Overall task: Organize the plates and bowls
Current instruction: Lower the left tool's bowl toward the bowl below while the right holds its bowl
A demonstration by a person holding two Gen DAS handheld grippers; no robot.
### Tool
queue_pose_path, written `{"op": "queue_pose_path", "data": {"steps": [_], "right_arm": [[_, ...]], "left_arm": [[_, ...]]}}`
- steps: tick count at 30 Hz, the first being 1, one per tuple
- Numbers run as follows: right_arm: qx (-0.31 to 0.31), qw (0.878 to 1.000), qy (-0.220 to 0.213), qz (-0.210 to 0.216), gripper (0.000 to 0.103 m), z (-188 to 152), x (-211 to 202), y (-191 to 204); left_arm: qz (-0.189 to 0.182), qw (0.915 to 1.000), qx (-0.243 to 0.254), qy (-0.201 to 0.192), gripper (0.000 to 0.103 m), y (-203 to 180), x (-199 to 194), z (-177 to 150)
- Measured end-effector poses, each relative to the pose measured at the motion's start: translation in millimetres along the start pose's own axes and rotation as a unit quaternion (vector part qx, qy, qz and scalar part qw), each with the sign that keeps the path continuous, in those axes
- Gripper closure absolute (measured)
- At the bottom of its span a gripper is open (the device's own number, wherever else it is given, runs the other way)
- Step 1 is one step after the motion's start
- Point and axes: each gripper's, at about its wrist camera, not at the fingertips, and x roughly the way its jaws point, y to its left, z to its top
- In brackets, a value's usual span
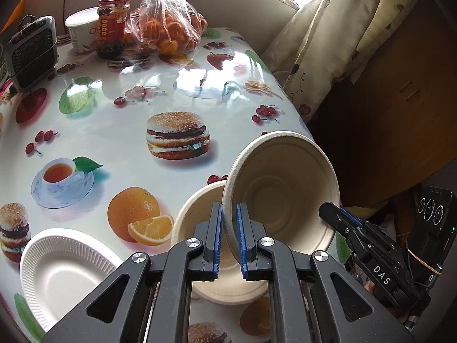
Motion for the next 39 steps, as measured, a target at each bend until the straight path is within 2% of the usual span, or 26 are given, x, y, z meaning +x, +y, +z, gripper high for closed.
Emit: {"op": "queue_pose_path", "data": {"steps": [17,39], "right_arm": [[-0.004,1.000,0.024,0.009,0.092,-17.6,14.2,15.9],[-0.009,0.999,0.037,0.003,0.091,-31.1,21.3,20.7]], "left_arm": [[0.015,0.9997,-0.013,0.011,0.093,21.6,-4.7,-17.4],[0.037,0.9991,-0.006,0.017,0.093,26.1,-0.7,-30.4]]}}
